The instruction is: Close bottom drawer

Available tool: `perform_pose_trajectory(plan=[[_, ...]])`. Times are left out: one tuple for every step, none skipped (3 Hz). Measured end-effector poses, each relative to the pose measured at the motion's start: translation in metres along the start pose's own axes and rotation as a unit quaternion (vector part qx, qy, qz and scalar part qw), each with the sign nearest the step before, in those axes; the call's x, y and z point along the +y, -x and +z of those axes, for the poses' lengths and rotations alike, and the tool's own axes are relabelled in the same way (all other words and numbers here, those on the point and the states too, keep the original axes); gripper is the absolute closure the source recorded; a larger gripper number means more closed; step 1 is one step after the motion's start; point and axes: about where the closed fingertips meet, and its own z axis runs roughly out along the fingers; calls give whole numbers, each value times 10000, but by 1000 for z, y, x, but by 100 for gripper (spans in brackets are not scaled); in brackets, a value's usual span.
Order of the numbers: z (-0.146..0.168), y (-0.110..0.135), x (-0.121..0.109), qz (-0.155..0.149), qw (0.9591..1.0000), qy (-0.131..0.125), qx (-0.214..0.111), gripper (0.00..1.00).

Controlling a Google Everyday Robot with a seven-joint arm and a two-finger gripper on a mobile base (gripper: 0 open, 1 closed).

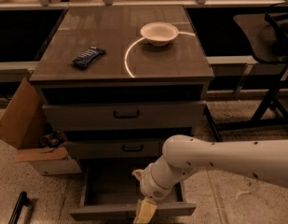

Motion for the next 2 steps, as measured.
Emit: perform_pose_trajectory(plan=[[-1, 0, 0, 0, 10000, -10, 2, 0], [36, -50, -18, 71, 9999, -94, 79, 0]])
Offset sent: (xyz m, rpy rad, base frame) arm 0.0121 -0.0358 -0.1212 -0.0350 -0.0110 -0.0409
